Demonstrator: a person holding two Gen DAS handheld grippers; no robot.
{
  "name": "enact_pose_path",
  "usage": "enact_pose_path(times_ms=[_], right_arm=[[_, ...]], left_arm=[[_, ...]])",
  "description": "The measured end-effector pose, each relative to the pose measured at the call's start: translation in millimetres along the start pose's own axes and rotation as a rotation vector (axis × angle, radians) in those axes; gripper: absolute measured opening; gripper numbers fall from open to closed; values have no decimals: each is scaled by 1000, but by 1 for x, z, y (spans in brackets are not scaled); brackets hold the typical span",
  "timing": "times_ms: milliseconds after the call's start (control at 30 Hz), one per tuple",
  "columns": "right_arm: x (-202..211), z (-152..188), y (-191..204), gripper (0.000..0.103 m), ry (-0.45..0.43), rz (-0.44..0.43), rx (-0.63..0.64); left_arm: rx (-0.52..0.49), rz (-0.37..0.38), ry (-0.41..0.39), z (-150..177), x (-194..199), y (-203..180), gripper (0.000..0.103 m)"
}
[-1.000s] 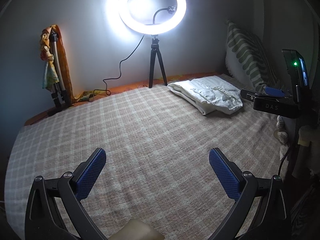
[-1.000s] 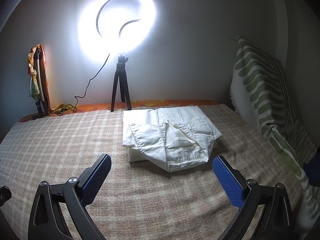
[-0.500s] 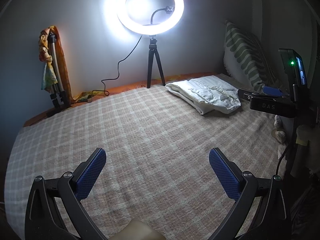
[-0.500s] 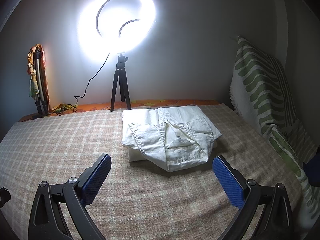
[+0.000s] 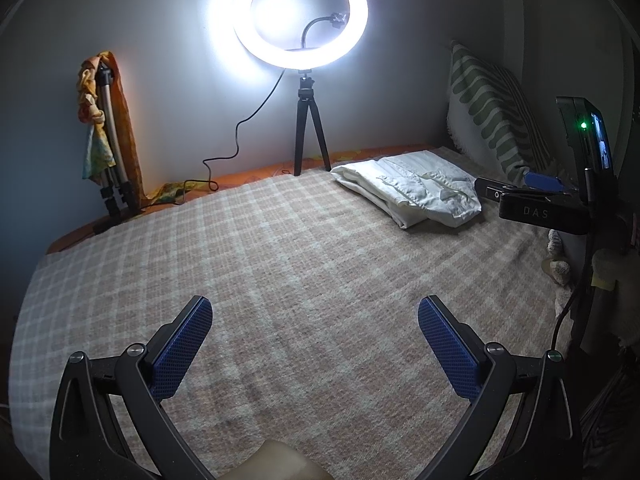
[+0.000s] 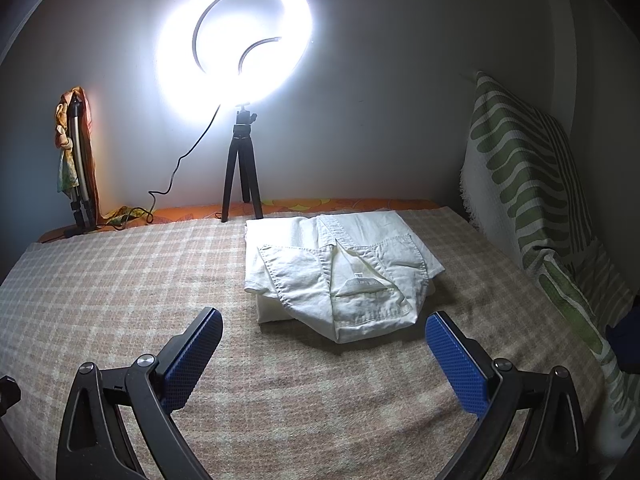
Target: Fold small clothes
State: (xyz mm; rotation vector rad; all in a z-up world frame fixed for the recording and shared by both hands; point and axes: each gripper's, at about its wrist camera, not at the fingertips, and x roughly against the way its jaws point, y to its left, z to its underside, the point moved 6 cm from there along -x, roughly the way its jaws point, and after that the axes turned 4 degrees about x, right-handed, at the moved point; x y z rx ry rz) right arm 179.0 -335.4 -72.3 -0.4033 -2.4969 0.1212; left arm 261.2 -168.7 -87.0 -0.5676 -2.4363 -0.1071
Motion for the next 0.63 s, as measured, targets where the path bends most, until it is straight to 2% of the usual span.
enact_pose_path(times_ms=[633], right_arm=[[-1,2,3,103,8,-7,4]], left_arm=[[13,1,0,2,3,0,102]])
